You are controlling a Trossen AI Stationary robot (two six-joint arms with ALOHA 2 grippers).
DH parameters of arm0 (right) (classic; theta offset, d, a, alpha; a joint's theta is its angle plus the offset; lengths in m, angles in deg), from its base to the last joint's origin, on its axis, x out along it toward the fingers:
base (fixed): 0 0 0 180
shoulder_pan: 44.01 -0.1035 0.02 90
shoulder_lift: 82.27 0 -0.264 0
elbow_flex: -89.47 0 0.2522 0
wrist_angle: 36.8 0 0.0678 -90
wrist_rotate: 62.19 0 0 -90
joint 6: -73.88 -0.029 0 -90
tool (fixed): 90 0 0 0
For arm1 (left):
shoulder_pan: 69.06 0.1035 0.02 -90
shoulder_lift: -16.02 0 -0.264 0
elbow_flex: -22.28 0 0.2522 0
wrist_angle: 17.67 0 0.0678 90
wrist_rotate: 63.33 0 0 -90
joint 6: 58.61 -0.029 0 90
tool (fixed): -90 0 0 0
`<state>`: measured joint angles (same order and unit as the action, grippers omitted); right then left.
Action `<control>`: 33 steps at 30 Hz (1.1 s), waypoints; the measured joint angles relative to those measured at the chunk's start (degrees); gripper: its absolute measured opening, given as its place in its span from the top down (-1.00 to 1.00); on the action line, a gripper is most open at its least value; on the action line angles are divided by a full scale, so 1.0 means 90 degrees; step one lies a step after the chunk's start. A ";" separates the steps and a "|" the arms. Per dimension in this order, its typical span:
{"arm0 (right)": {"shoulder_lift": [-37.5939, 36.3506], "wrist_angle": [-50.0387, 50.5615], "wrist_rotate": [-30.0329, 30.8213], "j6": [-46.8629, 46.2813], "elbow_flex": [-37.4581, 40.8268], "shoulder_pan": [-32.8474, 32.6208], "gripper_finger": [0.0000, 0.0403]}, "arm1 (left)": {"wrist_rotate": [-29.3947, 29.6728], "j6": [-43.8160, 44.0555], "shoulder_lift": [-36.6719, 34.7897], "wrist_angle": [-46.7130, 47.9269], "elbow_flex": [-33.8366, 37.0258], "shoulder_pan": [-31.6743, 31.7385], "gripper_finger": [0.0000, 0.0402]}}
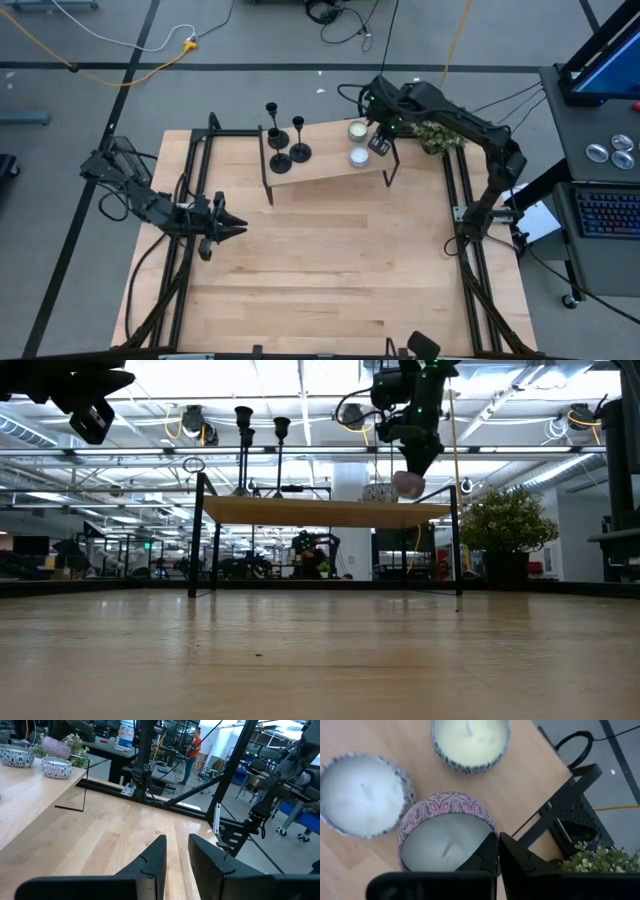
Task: Pick & Place candle stick holders
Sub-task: Put the pink scented candle on the shelf, then return to Home Position
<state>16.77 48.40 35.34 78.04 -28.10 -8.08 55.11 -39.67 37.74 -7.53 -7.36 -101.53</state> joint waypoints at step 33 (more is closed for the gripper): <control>-0.0131 -0.0499 0.0147 0.0786 0.0007 -0.0095 0.62 | 0.0001 0.0262 0.0000 0.0245 0.0002 0.0000 0.57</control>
<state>15.59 43.91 36.66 85.12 -28.03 -8.94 55.12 -37.31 37.74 -5.32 -7.34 -101.53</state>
